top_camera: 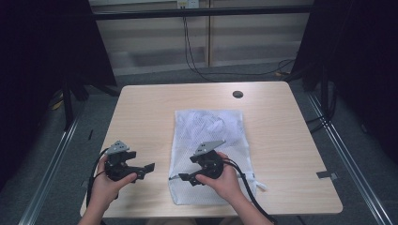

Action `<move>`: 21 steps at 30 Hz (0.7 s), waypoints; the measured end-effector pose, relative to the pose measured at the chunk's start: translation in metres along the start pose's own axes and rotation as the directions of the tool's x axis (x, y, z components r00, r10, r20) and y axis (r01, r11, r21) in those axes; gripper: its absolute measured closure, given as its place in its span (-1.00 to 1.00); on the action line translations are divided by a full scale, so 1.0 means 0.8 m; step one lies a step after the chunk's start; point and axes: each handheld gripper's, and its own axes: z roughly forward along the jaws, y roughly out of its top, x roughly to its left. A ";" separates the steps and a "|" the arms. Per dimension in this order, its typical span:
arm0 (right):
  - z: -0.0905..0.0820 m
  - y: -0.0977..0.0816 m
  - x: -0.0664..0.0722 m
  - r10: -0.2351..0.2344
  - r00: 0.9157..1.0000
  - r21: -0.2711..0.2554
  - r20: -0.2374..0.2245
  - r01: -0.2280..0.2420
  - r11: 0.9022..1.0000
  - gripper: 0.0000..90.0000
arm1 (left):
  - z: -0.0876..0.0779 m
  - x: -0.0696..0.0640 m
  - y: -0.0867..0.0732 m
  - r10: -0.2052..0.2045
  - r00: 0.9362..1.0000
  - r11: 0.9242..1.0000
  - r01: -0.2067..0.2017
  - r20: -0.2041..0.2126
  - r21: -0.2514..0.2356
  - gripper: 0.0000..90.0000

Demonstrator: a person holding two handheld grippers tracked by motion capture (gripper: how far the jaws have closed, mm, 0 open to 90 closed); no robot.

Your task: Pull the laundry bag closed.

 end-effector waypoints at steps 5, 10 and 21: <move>0.008 0.002 0.003 0.005 1.000 0.011 -0.012 -0.005 1.000 -0.44 | -0.002 0.000 -0.001 -0.007 1.000 1.000 0.007 -0.001 -0.005 -0.95; 0.017 0.001 0.000 0.001 1.000 0.026 -0.028 0.000 1.000 -0.26 | -0.004 0.002 -0.003 -0.004 1.000 1.000 0.004 0.001 0.003 -0.95; 0.027 0.000 -0.001 0.007 0.999 0.016 -0.045 -0.006 1.000 -0.04 | -0.002 0.001 -0.003 0.000 1.000 1.000 0.000 0.000 0.010 -0.94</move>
